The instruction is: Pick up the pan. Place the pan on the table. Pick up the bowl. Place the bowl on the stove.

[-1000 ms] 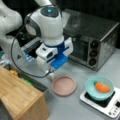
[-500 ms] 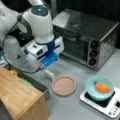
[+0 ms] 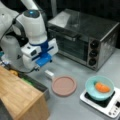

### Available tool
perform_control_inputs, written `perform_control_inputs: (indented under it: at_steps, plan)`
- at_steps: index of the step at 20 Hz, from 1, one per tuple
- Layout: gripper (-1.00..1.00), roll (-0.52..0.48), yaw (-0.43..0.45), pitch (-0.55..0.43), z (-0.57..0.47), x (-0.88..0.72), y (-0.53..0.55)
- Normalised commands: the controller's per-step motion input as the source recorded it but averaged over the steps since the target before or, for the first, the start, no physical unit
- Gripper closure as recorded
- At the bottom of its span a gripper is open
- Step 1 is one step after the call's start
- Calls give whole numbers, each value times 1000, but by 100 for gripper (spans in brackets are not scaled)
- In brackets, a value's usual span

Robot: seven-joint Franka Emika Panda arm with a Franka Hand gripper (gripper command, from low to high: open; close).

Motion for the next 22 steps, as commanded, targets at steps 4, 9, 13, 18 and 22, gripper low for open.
perform_control_inputs:
  at_steps: [4, 9, 13, 18, 22]
  plan:
    - [-100, -40, 146, -103, -146, 24, 35]
    - [-100, -30, 147, -98, -217, 102, 49]
    - [-100, -19, 151, -91, -181, 117, 49]
    - [-100, -17, 144, -62, -85, 62, 59]
    - [-100, -18, 134, -48, -69, 26, 59]
